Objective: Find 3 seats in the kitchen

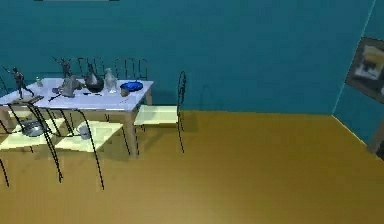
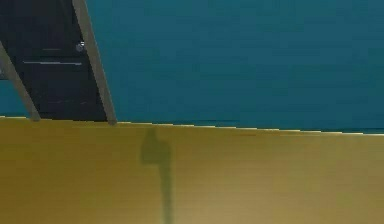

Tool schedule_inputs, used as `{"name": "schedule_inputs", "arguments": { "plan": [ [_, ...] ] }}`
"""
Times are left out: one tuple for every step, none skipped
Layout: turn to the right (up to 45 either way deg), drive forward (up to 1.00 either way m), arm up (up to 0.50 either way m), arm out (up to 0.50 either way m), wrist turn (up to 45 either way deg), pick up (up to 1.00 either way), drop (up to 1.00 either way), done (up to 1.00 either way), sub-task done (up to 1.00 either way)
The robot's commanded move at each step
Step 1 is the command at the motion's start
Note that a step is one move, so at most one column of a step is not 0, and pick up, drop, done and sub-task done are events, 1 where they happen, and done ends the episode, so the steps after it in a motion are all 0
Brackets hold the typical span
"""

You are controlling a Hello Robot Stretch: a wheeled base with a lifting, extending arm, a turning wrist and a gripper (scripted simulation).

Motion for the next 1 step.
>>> {"name": "schedule_inputs", "arguments": {
  "plan": [
    [0.0,0.9,0.0,0.0,0.0,0.0,0.0,0.0,0.0]
  ]
}}
